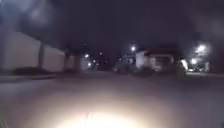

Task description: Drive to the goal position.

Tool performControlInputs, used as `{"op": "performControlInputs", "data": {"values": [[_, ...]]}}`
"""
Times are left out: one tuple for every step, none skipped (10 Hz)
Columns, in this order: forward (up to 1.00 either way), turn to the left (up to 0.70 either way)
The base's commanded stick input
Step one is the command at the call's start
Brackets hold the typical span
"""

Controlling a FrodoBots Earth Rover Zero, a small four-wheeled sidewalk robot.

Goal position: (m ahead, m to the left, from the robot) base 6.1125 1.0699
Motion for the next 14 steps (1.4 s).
{"op": "performControlInputs", "data": {"values": [[0.70,0.00],[0.70,0.00],[0.70,-0.02],[0.70,-0.19],[0.70,-0.35],[0.70,-0.35],[0.70,-0.35],[0.70,-0.35],[0.70,-0.35],[0.70,-0.35],[0.70,-0.34],[0.70,-0.18],[0.70,0.00],[0.70,0.00]]}}
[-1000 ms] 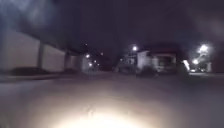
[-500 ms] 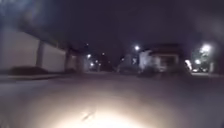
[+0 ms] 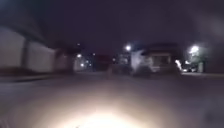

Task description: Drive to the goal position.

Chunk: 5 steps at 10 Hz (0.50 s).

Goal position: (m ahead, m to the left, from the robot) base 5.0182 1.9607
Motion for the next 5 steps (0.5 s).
{"op": "performControlInputs", "data": {"values": [[0.70,0.00],[0.70,0.00],[0.70,-0.24],[0.70,-0.35],[0.70,-0.32]]}}
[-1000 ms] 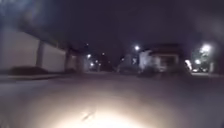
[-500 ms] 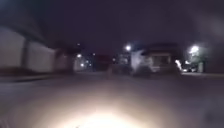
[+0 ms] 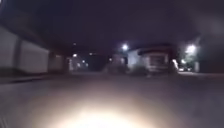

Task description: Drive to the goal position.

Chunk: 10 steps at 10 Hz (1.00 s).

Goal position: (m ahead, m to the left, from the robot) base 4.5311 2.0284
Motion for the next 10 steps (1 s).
{"op": "performControlInputs", "data": {"values": [[0.70,-0.02],[0.70,0.00],[0.70,0.00],[0.70,-0.08],[0.70,-0.18],[0.70,-0.29],[0.70,-0.23],[0.70,0.00],[0.70,0.00],[0.70,0.00]]}}
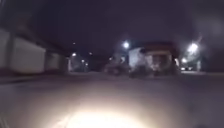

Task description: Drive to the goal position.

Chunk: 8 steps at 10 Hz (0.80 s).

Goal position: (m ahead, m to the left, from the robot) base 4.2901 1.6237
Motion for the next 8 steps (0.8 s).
{"op": "performControlInputs", "data": {"values": [[0.70,0.00],[0.70,0.00],[0.70,0.00],[0.70,0.00],[0.70,-0.21],[0.70,-0.35],[0.70,-0.24],[0.70,0.00]]}}
